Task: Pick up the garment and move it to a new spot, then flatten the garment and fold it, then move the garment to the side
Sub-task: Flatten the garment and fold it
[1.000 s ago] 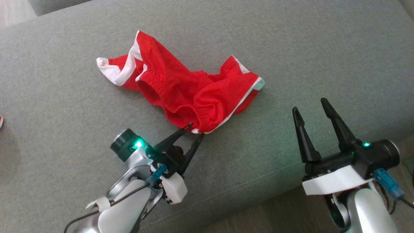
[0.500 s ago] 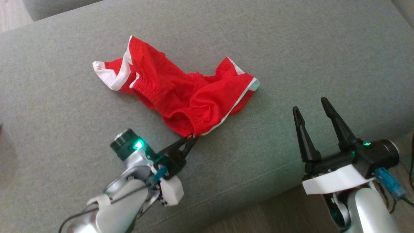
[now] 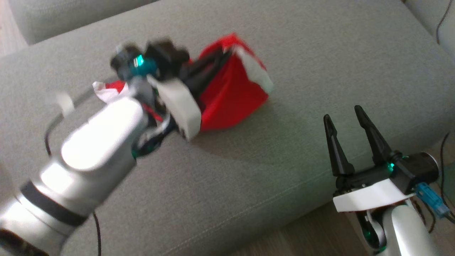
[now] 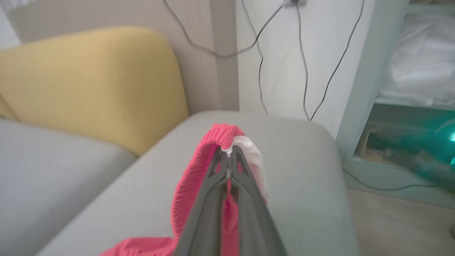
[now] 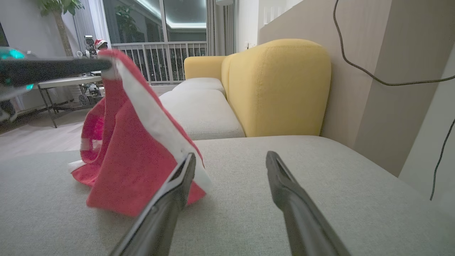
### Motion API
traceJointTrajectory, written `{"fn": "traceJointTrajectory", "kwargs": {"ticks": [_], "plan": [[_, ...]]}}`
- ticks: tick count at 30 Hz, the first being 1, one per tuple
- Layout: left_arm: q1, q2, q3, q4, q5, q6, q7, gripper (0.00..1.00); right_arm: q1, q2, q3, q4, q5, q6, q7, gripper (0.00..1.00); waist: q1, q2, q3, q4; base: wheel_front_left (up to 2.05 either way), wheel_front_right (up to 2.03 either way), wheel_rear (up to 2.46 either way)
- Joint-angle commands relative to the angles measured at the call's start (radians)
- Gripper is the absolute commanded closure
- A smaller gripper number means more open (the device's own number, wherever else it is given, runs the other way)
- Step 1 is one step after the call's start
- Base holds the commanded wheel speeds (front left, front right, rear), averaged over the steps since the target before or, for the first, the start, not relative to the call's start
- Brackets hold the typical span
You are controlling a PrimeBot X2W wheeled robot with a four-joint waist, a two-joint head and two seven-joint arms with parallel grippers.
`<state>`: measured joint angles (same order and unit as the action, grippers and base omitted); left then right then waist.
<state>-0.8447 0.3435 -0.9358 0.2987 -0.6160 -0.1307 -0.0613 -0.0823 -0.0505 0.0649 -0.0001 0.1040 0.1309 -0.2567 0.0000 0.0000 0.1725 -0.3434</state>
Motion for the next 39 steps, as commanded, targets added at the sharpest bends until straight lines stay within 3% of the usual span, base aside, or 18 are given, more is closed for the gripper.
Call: {"fn": "traceJointTrajectory", "kwargs": {"ticks": [1, 7, 12, 14, 15, 19, 23, 29, 39], "plan": [[-0.080, 0.037, 0.023, -0.055, -0.036, 0.000, 0.022, 1.00, -0.026, 0.000, 0.020, -0.035, 0.008, 0.000, -0.005, 0.00, 0.0000, 0.0000, -0.015, -0.013, 0.00, 0.00, 0.00], [-0.225, 0.108, 0.002, -0.157, -0.116, 0.000, 0.087, 1.00, -0.004, 0.000, 0.004, -0.042, 0.010, 0.000, -0.005, 0.00, 0.0000, 0.0000, -0.031, -0.005, 0.00, 0.00, 0.00], [-0.148, 0.195, 0.014, -0.244, -0.189, 0.014, 0.125, 1.00, 0.005, 0.000, -0.031, -0.064, -0.013, 0.000, -0.005, 0.00, 0.0000, 0.0000, -0.005, 0.060, 0.00, 0.00, 0.00], [-0.081, 0.253, 0.017, -0.281, -0.210, 0.040, 0.133, 1.00, 0.002, 0.000, -0.039, -0.070, -0.020, 0.000, -0.005, 0.00, 0.0000, 0.0000, 0.013, 0.087, 0.00, 0.00, 0.00], [-0.081, 0.253, 0.017, -0.281, -0.210, 0.040, 0.133, 1.00, 0.002, 0.000, -0.039, -0.070, -0.020, 0.000, -0.005, 0.00, 0.0000, 0.0000, 0.013, 0.087, 0.00, 0.00, 0.00], [0.078, 0.363, 0.034, -0.347, -0.251, 0.119, 0.114, 1.00, -0.002, 0.000, -0.048, -0.069, -0.043, 0.000, -0.005, 0.00, 0.0000, 0.0000, 0.048, 0.151, 0.00, 0.00, 0.00], [0.197, 0.430, 0.063, -0.357, -0.265, 0.195, 0.041, 1.00, -0.019, 0.000, -0.037, -0.004, -0.010, 0.000, -0.005, 0.00, 0.0000, 0.0000, 0.072, 0.205, 0.00, 0.00, 0.00], [0.294, 0.423, 0.092, -0.302, -0.303, 0.242, -0.053, 1.00, -0.082, 0.000, -0.036, 0.208, 0.051, 0.000, -0.005, 0.00, 0.0000, 0.0000, 0.086, 0.263, 0.00, 0.00, 0.00], [0.341, 0.400, 0.119, -0.219, -0.326, 0.262, -0.133, 1.00, -0.240, 0.000, 0.134, 0.474, 0.222, 0.000, 0.069, 0.00, 0.0000, 0.0000, 0.111, 0.283, 0.00, 0.00, 0.00]]}}
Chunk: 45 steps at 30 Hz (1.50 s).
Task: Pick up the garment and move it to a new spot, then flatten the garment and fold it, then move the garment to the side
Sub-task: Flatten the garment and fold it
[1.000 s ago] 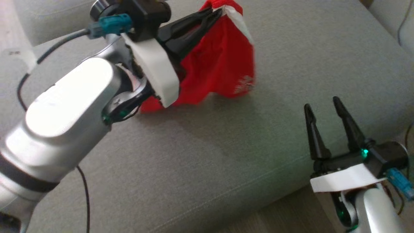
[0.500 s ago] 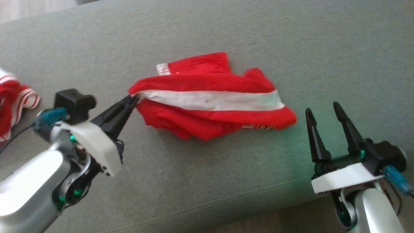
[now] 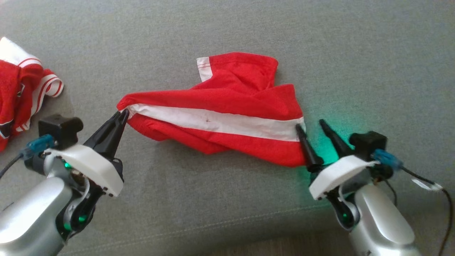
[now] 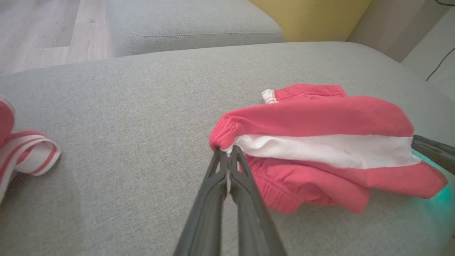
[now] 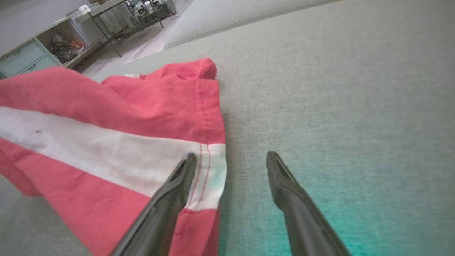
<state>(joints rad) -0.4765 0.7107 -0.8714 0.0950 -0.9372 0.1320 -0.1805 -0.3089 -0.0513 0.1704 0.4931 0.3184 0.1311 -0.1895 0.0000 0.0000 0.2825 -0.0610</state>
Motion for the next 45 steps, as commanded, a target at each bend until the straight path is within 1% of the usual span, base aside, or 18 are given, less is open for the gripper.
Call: {"fn": "traceJointTrajectory", "kwargs": {"ticks": [1, 3, 4, 5, 6, 7, 8, 11, 14, 21, 25, 30, 35, 38, 40, 43, 45], "plan": [[-0.027, 0.031, 0.055, -0.012, -0.004, -0.002, -0.017, 1.00, -0.022, 0.001, 0.043, -0.002, 0.018, 0.000, 0.013, 0.00, 0.0000, 0.0000, 0.004, 0.003, 0.00, 0.00, 0.00], [-0.028, 0.024, 0.054, -0.004, -0.003, -0.004, -0.021, 1.00, -0.036, 0.001, 0.067, 0.025, 0.022, 0.000, 0.026, 0.00, 0.0000, 0.0000, 0.006, 0.007, 0.00, 0.00, 0.00], [-0.028, 0.021, 0.053, 0.000, -0.003, -0.005, -0.023, 1.00, -0.040, 0.001, 0.072, 0.035, 0.027, 0.000, 0.028, 0.23, 0.0000, 0.0000, 0.006, 0.010, 0.00, 0.00, 0.00], [-0.029, 0.017, 0.053, 0.004, -0.002, -0.006, -0.025, 1.00, -0.042, 0.001, 0.079, 0.043, 0.033, 0.000, 0.031, 0.51, 0.0000, 0.0000, 0.006, 0.012, 0.00, 0.00, 0.00], [-0.029, 0.014, 0.052, 0.008, -0.002, -0.007, -0.027, 1.00, -0.041, 0.001, 0.085, 0.050, 0.046, 0.000, 0.037, 0.67, 0.0000, 0.0000, 0.005, 0.014, 0.00, 0.00, 0.00], [-0.029, 0.011, 0.052, 0.012, -0.003, -0.008, -0.028, 1.00, -0.040, 0.001, 0.091, 0.056, 0.057, 0.000, 0.044, 0.85, 0.0000, 0.0000, 0.005, 0.015, 0.00, 0.00, 0.00], [-0.028, 0.009, 0.052, 0.015, -0.004, -0.009, -0.030, 1.00, -0.041, 0.001, 0.098, 0.059, 0.065, 0.000, 0.048, 1.00, 0.0000, 0.0000, 0.004, 0.016, 0.00, 0.00, 0.00], [-0.027, 0.004, 0.052, 0.029, -0.006, -0.015, -0.035, 1.00, -0.040, 0.001, 0.113, 0.070, 0.069, 0.000, 0.049, 1.00, 0.0000, 0.0000, 0.000, 0.017, 0.00, 0.00, 0.00], [-0.023, -0.002, 0.052, 0.040, -0.007, -0.019, -0.040, 1.00, -0.036, 0.001, 0.114, 0.063, 0.072, 0.000, 0.028, 1.00, 0.0000, 0.0000, -0.010, 0.015, 0.00, 0.00, 0.00], [-0.015, -0.008, 0.069, 0.041, 0.006, -0.014, -0.060, 1.00, -0.002, -0.008, 0.079, -0.012, 0.070, 0.000, -0.015, 1.00, 0.0000, 0.0000, -0.042, 0.004, 0.00, 0.00, 0.00], [0.001, -0.019, 0.100, 0.027, 0.003, -0.014, -0.073, 1.00, 0.044, -0.034, 0.051, -0.117, 0.092, 0.000, -0.013, 1.00, 0.0000, 0.0000, -0.070, -0.004, 0.00, 0.00, 0.00], [0.030, -0.050, 0.172, -0.017, -0.023, -0.026, -0.080, 1.00, 0.106, -0.077, 0.007, -0.309, 0.122, 0.000, 0.001, 1.00, 0.0000, 0.0000, -0.109, -0.019, 0.00, 0.00, 0.00], [0.025, -0.078, 0.235, -0.077, -0.094, -0.077, -0.077, 1.00, 0.101, -0.098, -0.073, -0.504, 0.186, 0.000, 0.008, 1.00, 0.0000, 0.0000, -0.146, -0.035, 0.00, 0.00, 0.00], [-0.029, -0.081, 0.254, -0.114, -0.148, -0.107, -0.027, 1.00, 0.055, -0.124, -0.131, -0.564, 0.201, 0.000, 0.030, 1.00, 0.0000, 0.0000, -0.170, -0.043, 0.00, 0.00, 0.00], [-0.082, -0.078, 0.270, -0.140, -0.194, -0.120, 0.028, 1.00, 0.010, -0.151, -0.160, -0.582, 0.181, 0.000, 0.061, 1.00, 0.0000, 0.0000, -0.181, -0.047, 0.00, 0.00, 0.00], [-0.174, -0.063, 0.291, -0.171, -0.254, -0.134, 0.125, 1.00, -0.067, -0.174, -0.198, -0.580, 0.162, 0.000, 0.127, 1.00, 0.0000, 0.0000, -0.196, -0.053, 0.00, 0.00, 0.00], [-0.237, -0.057, 0.298, -0.184, -0.286, -0.138, 0.187, 1.00, -0.117, -0.193, -0.205, -0.568, 0.158, 0.000, 0.184, 1.00, 0.0000, 0.0000, -0.205, -0.057, 0.00, 0.00, 0.00]]}}
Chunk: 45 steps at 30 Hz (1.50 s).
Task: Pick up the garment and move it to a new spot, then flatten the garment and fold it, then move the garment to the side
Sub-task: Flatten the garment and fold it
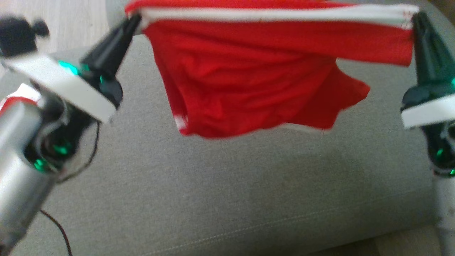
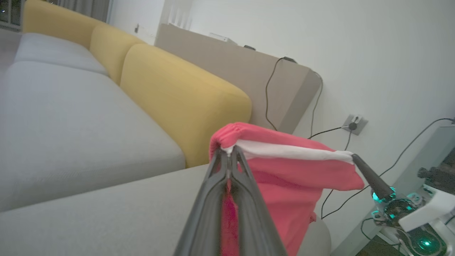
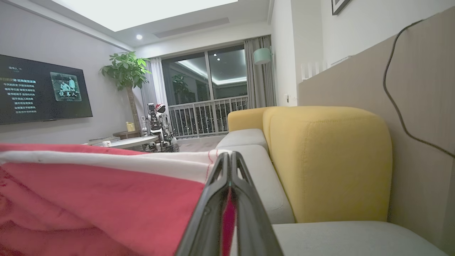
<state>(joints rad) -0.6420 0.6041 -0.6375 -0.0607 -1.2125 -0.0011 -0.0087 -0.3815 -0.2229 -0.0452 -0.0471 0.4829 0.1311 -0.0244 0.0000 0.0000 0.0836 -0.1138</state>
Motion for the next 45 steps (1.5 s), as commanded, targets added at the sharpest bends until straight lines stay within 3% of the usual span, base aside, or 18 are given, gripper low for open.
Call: {"fn": "traceJointTrajectory", "kwargs": {"ticks": [1, 9, 14, 17, 20, 24, 31, 32, 34, 35, 36, 45], "plan": [[-0.102, 0.050, 0.066, -0.033, -0.025, -0.006, 0.045, 1.00, -0.070, -0.028, 0.014, -0.022, 0.003, 0.000, 0.046, 1.00, 0.0000, 0.0000, -0.008, -0.006, 0.00, 0.00, 0.00], [-0.283, 0.007, 0.010, 0.005, -0.062, -0.005, 0.229, 1.00, -0.226, -0.104, 0.076, 0.040, 0.137, 0.000, 0.243, 1.00, 0.0000, 0.0000, -0.003, -0.022, 0.00, 0.00, 0.00], [-0.280, -0.010, -0.023, 0.058, -0.044, -0.020, 0.234, 1.00, -0.219, -0.147, 0.144, 0.062, 0.131, 0.000, 0.292, 1.00, 0.0000, 0.0000, 0.020, -0.027, 0.00, 0.00, 0.00], [-0.212, 0.019, -0.054, 0.065, 0.015, -0.033, 0.191, 1.00, -0.138, -0.153, 0.187, 0.052, 0.102, 0.000, 0.286, 1.00, 0.0000, 0.0000, 0.045, -0.024, 0.00, 0.00, 0.00], [-0.096, 0.041, -0.076, 0.075, 0.054, -0.035, 0.111, 1.00, -0.017, -0.134, 0.234, 0.052, 0.048, 0.000, 0.238, 1.00, 0.0000, 0.0000, 0.082, -0.016, 0.00, 0.00, 0.00], [0.043, 0.053, -0.092, 0.129, 0.093, -0.035, -0.009, 1.00, 0.127, -0.052, 0.276, 0.110, 0.001, 0.000, 0.154, 1.00, 0.0000, 0.0000, 0.127, 0.000, 0.00, 0.00, 0.00], [0.168, 0.029, -0.082, 0.201, 0.100, -0.043, -0.162, 1.00, 0.236, 0.066, 0.286, 0.228, -0.148, 0.000, 0.019, 0.99, 0.0000, 0.0000, 0.177, 0.020, 0.00, 0.00, 0.00], [0.176, 0.027, -0.077, 0.210, 0.099, -0.044, -0.176, 1.00, 0.244, 0.081, 0.279, 0.239, -0.161, 0.000, 0.003, 0.82, 0.0000, 0.0000, 0.182, 0.021, 0.00, 0.00, 0.00], [0.186, 0.023, -0.065, 0.227, 0.101, -0.045, -0.198, 1.00, 0.258, 0.108, 0.266, 0.252, -0.168, 0.000, -0.024, 0.57, 0.0000, 0.0000, 0.190, 0.023, 0.00, 0.00, 0.00], [0.191, 0.020, -0.060, 0.232, 0.102, -0.042, -0.206, 1.00, 0.264, 0.117, 0.266, 0.251, -0.169, 0.000, -0.038, 0.33, 0.0000, 0.0000, 0.195, 0.024, 0.00, 0.00, 0.00], [0.196, 0.015, -0.054, 0.235, 0.100, -0.040, -0.213, 1.00, 0.270, 0.123, 0.267, 0.249, -0.166, 0.000, -0.051, 0.00, 0.0000, 0.0000, 0.199, 0.026, 0.00, 0.00, 0.00], [0.220, 0.006, -0.013, 0.249, 0.116, -0.032, -0.240, 1.00, 0.273, 0.135, 0.293, 0.218, -0.185, 0.000, -0.150, 0.00, 0.0000, 0.0000, 0.229, 0.022, 0.00, 0.00, 0.00]]}}
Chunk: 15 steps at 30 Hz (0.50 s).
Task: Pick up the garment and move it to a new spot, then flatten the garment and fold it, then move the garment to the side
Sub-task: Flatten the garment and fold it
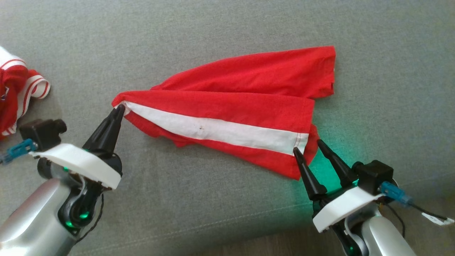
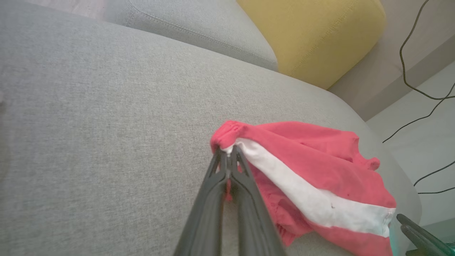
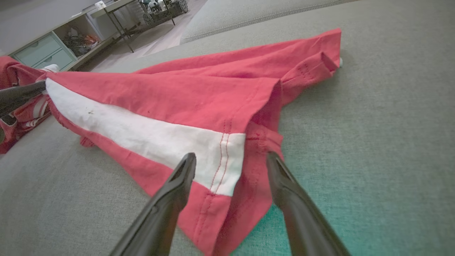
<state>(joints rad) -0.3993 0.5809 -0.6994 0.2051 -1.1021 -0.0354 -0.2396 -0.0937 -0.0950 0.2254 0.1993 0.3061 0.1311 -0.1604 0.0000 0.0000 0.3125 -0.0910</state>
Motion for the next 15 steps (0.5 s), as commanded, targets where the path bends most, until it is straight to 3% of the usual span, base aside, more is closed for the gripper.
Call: {"fn": "traceJointTrajectory", "kwargs": {"ticks": [1, 15], "plan": [[-0.021, 0.028, 0.051, -0.016, 0.007, 0.002, -0.011, 1.00, -0.022, 0.008, 0.022, -0.023, -0.015, 0.000, -0.019, 0.00, 0.0000, 0.0000, 0.002, -0.002, 0.00, 0.00, 0.00], [-0.016, 0.010, 0.048, -0.016, 0.020, 0.005, -0.013, 1.00, -0.111, 0.027, 0.078, 0.129, 0.047, 0.000, -0.014, 0.00, 0.0000, 0.0000, -0.005, 0.024, 0.00, 0.00, 0.00]]}}
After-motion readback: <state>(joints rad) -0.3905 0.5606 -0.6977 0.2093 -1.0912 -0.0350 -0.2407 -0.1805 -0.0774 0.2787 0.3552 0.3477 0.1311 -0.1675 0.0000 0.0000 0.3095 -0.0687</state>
